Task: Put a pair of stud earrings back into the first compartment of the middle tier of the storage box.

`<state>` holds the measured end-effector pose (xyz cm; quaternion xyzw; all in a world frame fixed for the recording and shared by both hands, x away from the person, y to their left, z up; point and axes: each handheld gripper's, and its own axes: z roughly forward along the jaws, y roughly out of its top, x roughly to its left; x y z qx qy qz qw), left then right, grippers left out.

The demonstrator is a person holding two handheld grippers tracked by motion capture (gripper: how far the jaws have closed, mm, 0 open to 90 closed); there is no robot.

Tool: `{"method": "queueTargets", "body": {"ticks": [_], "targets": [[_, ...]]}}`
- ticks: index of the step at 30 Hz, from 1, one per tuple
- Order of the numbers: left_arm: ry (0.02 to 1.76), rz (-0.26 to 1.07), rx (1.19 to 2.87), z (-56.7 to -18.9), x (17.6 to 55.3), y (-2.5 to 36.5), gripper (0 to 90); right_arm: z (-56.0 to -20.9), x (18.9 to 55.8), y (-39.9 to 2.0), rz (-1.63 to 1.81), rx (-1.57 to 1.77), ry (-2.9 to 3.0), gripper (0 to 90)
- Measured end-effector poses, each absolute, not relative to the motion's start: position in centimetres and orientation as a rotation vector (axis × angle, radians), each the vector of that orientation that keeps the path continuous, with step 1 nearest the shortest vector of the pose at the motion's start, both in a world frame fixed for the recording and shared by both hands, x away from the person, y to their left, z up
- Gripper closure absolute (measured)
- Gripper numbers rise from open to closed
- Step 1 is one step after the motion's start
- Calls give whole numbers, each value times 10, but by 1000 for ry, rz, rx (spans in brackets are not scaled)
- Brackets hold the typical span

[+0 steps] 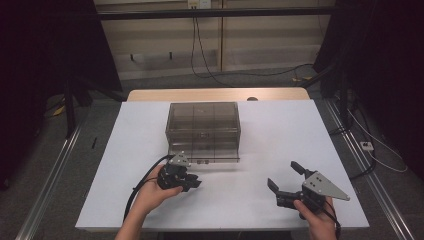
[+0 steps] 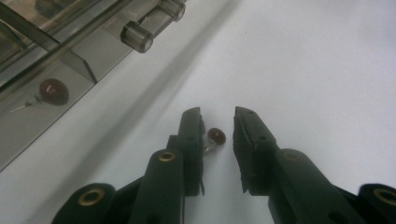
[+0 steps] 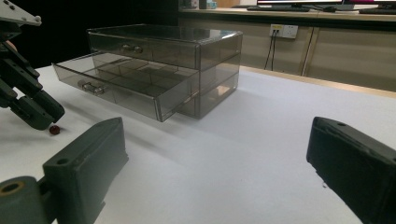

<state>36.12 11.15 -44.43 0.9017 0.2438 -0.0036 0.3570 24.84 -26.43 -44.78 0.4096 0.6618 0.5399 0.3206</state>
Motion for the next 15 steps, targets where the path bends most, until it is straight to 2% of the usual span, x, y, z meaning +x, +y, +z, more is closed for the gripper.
{"method": "queueTargets", "body": {"ticks": [15], "targets": [[653, -26, 2355, -450, 362, 107, 790, -448, 249, -264, 1419, 1076, 1739, 40]]}}
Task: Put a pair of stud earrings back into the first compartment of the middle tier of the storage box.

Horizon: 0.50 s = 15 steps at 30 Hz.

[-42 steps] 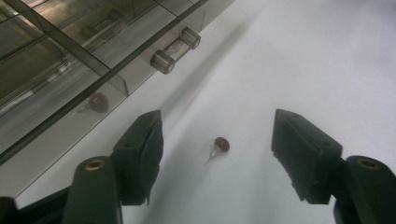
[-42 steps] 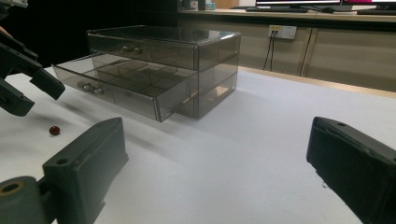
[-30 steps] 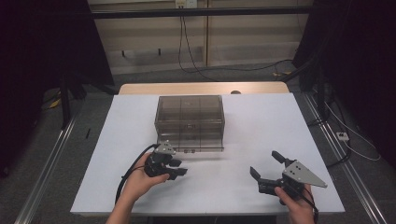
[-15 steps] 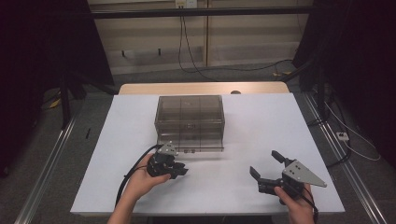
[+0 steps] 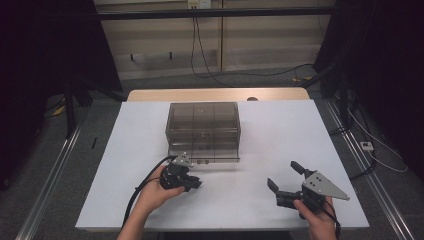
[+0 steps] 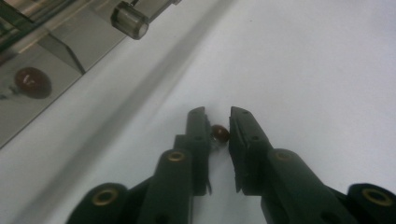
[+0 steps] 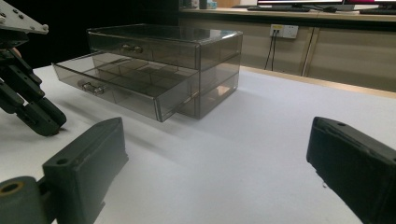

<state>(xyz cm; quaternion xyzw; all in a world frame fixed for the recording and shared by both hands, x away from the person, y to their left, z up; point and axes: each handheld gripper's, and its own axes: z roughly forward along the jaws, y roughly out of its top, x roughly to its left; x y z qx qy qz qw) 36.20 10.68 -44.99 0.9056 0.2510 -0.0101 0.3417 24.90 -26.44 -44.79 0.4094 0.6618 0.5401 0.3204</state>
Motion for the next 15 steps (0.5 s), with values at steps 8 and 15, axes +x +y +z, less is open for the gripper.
{"method": "queueTargets", "body": {"ticks": [8, 15], "targets": [[670, -26, 2354, -450, 362, 107, 792, -448, 249, -264, 1418, 1068, 1741, 40], [713, -55, 2308, -448, 365, 108, 793, -448, 251, -262, 1421, 1064, 1747, 40]]}}
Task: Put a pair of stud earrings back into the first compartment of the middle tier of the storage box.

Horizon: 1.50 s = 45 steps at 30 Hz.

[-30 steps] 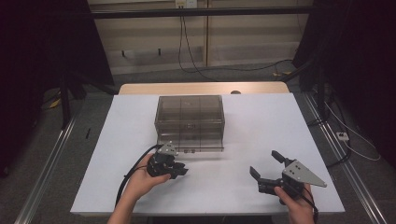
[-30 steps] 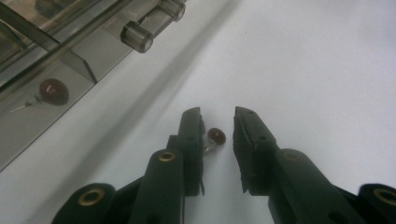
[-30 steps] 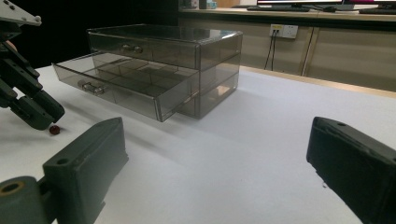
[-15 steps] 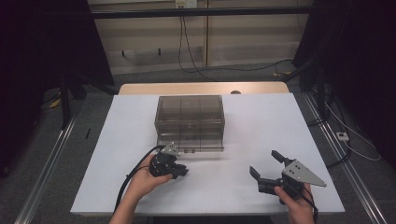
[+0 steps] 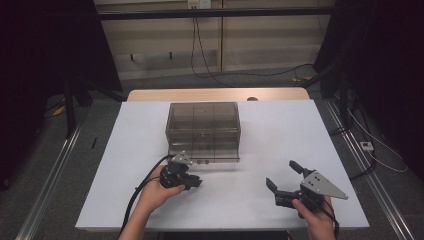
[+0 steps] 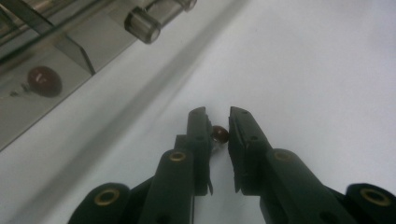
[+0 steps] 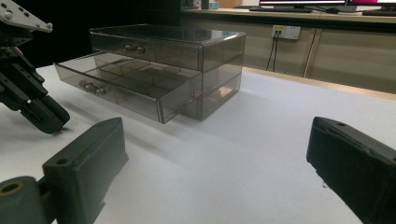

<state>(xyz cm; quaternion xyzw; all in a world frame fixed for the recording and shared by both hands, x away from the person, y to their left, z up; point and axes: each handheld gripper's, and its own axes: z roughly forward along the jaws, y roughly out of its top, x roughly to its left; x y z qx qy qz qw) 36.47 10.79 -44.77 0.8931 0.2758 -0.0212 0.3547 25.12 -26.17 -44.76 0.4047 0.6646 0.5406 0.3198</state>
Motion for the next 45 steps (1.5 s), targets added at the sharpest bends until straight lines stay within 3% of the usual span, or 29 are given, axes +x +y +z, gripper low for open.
{"method": "queueTargets", "body": {"ticks": [45], "targets": [[783, -109, 2303, -403, 377, 115, 793, -447, 251, -264, 1428, 1077, 1737, 42]]}}
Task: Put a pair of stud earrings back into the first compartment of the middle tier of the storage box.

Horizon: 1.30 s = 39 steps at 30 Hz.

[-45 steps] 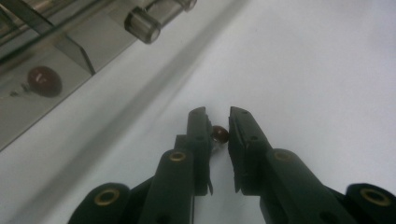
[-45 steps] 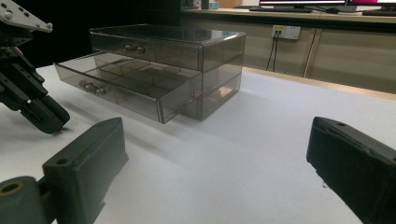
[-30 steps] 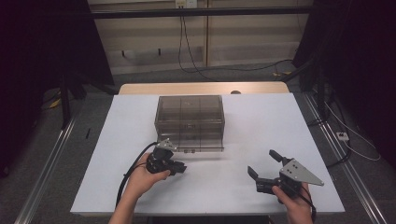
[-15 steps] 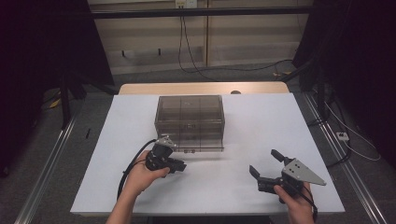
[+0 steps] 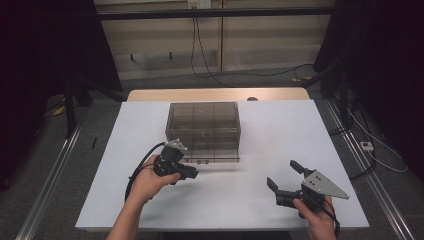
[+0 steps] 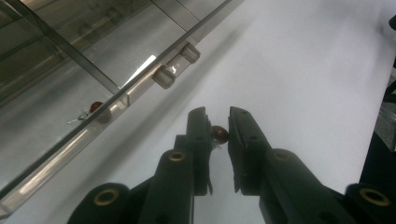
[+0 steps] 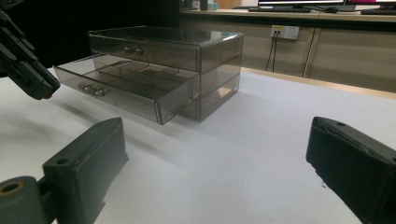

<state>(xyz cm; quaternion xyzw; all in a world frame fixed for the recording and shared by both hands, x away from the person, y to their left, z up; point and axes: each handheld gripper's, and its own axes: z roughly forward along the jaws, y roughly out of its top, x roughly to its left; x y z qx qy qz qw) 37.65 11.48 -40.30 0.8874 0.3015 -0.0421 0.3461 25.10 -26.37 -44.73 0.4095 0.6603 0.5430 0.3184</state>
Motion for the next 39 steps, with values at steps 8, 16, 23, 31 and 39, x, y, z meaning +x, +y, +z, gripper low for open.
{"method": "queueTargets", "body": {"ticks": [8, 16, 23, 31, 39], "targets": [[776, -93, 2315, -393, 379, 117, 793, -447, 251, -264, 1429, 1072, 1741, 42], [781, -78, 2316, -383, 385, 118, 793, -447, 251, -263, 1429, 1070, 1742, 42], [781, -61, 2325, -377, 388, 117, 793, -448, 251, -264, 1430, 1072, 1743, 43], [770, -52, 2324, -369, 390, 117, 793, -448, 251, -263, 1430, 1073, 1743, 43], [774, -36, 2336, -365, 396, 118, 793, -448, 251, -263, 1432, 1073, 1743, 43]]}}
